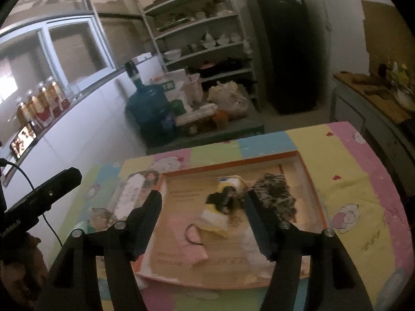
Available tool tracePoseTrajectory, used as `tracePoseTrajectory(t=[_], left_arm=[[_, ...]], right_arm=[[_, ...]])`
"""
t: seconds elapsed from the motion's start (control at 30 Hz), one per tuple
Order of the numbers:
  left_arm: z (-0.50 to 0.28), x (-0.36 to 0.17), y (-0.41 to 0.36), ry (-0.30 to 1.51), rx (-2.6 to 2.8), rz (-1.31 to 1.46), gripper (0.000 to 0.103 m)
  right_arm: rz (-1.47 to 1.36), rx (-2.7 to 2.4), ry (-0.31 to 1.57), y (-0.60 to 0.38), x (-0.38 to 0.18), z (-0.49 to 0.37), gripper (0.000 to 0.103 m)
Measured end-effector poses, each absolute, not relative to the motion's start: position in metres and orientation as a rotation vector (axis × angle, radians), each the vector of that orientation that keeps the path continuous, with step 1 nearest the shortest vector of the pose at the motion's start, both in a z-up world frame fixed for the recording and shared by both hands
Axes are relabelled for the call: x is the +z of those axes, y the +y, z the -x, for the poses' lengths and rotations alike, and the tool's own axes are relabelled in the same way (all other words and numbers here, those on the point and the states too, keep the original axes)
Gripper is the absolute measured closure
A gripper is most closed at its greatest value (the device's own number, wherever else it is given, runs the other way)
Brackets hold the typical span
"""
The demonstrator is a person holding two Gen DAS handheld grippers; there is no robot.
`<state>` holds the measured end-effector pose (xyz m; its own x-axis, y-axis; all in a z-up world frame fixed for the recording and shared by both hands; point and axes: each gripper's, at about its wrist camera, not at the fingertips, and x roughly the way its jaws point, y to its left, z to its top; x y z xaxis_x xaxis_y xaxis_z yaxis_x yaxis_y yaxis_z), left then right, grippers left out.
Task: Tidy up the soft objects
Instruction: 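Withdraw both grippers from the box lid toward the remaining pile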
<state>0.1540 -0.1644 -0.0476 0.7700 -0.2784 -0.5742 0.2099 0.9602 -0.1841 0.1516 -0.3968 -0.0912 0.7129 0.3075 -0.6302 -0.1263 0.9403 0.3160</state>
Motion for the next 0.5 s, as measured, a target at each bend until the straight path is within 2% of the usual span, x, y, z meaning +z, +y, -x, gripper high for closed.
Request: tracePoseTrajectory(t=[0.5], left_arm=[[-0.136, -0.048, -0.097, 0.653, -0.256, 0.132, 0.029]], right_arm=[[-0.218, 0.249, 0.714, -0.329, -0.071, -0.127, 0.035]])
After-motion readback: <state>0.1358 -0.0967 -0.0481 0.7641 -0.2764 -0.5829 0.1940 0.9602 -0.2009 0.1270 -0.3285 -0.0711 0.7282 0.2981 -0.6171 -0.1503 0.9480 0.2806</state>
